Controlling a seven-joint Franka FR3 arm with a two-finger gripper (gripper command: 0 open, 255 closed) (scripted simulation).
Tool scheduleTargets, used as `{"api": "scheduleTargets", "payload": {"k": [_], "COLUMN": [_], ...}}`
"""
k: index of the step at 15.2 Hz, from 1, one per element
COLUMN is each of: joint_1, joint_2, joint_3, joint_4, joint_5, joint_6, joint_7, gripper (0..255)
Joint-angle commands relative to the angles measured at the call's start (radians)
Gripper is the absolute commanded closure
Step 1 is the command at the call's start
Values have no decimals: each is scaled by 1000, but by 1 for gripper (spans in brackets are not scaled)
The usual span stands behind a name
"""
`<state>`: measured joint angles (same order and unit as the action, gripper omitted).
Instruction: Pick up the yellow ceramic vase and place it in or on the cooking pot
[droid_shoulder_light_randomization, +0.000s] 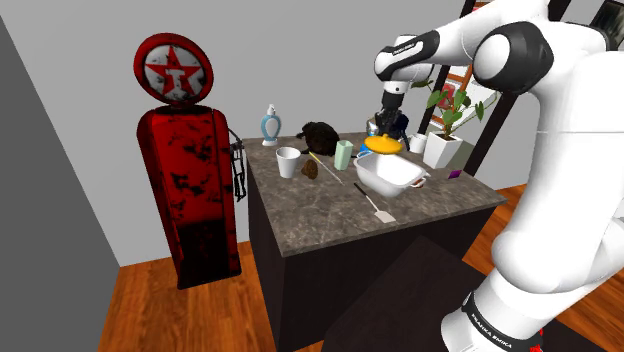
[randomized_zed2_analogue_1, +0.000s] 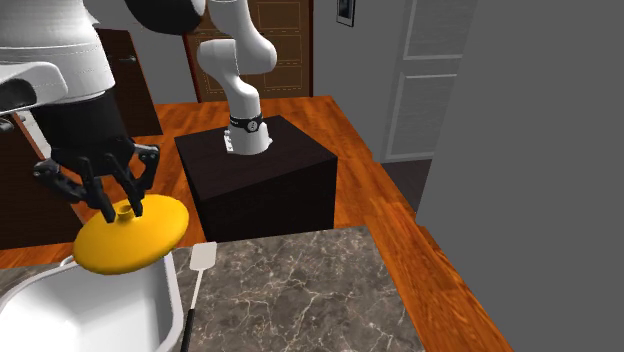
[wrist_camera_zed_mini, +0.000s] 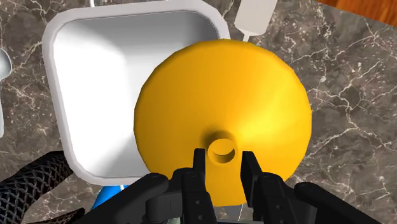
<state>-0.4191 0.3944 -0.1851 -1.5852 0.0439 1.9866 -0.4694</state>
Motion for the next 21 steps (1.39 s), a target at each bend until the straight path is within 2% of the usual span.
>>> {"api": "scheduleTargets", "payload": {"k": [1, 8, 21], "joint_1": [-34, -159, -154], "joint_2": [48, 241, 274], "joint_3": [-8, -24, -18], "joint_4": [74, 402, 278], "joint_5": [13, 55, 62], "joint_6": [-26, -161, -6], "joint_7": [-43, -165, -168], "gripper": [255, 255, 255]}}
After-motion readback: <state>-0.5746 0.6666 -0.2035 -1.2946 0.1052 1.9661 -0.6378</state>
